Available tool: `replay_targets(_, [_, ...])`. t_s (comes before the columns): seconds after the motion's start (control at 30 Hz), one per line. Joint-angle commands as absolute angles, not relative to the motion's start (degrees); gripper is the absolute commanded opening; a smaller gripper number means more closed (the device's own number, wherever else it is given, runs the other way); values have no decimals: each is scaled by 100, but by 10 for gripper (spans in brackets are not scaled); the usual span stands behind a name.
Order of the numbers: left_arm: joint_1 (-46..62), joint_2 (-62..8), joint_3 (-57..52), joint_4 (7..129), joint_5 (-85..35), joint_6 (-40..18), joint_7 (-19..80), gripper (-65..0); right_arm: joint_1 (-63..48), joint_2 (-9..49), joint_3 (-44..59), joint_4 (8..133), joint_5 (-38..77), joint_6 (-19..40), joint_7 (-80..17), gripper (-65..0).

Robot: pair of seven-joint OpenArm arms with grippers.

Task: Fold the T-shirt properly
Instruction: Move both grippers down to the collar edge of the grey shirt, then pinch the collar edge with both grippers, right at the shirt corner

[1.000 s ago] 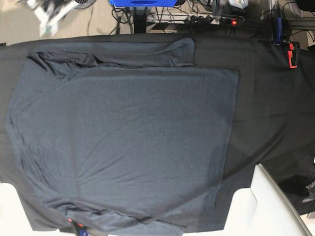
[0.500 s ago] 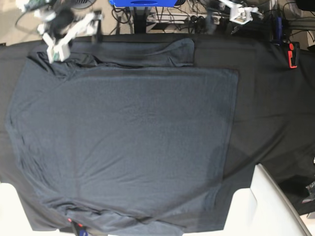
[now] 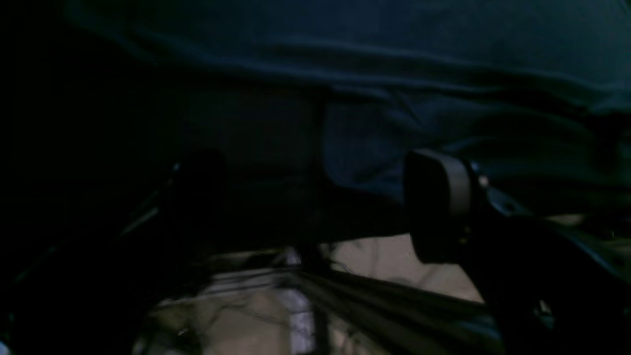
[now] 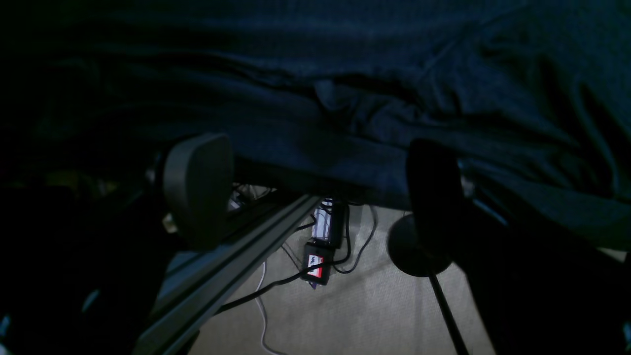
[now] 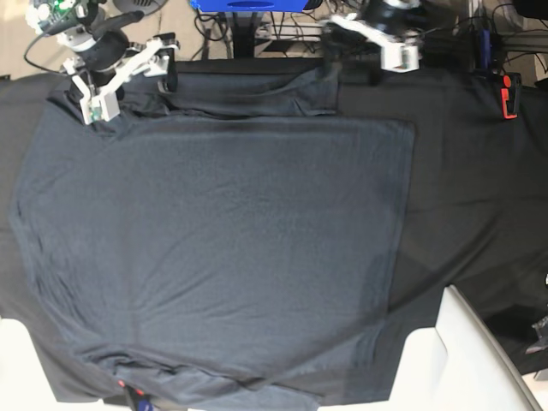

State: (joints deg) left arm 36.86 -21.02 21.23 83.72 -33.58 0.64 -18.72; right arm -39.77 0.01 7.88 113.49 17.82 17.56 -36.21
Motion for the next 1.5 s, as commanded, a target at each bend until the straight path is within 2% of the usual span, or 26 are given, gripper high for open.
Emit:
replay_targets(0.0, [3644,-2132,2211,8391,-3380,22,-2000,-109,-3987,13,804,11433,1824,1789,-3521,-143])
replay_targets(0.23, [3266,-2053,2703,7934,-3389,31,-2000,-109,-3969,13,1297,11433,1842,1789,-3530,-143])
replay_targets(0.47, [3187,-1868,2677,7916,-3389,31,-2000,-109,-3960,13,1596,11424,1842,1789,-3530,-143])
replay_targets(0.7, [2897,-1631,2677,7793,-3626,31,-1103,-110,-3820,13,1631,11257,1842,1789,-3530,-143])
replay_targets(0.9, [2782,-1604,2712,7670,-3662,31,-1086,-115,-3380,-374,2624,10976,1851,1789,-3521,-146])
replay_targets(0.97, [2756,-1587,2712,7556,-3662,31,-1086,-181,-3204,-470,2976,10958,1851,1789,-3530,-146])
replay_targets(1.03, [2721,-1578,2721,7503,-3662,31,-1086,-321,-2985,-497,3292,10932,1851,1789,-3547,-146])
replay_targets(1.13, [2712,-1516,2686,7486,-3662,31,-1086,-592,-2659,-514,3802,10598,1851,1789,-3556,-146])
replay_targets(1.17, [2712,-1516,2686,7495,-3670,31,-1086,-650,-2554,-505,3934,10422,1851,1789,-3556,-146])
replay_targets(1.47, [2712,-1560,2686,7530,-3670,31,-1086,-650,-1956,-84,4409,8699,1851,1789,-3556,-147])
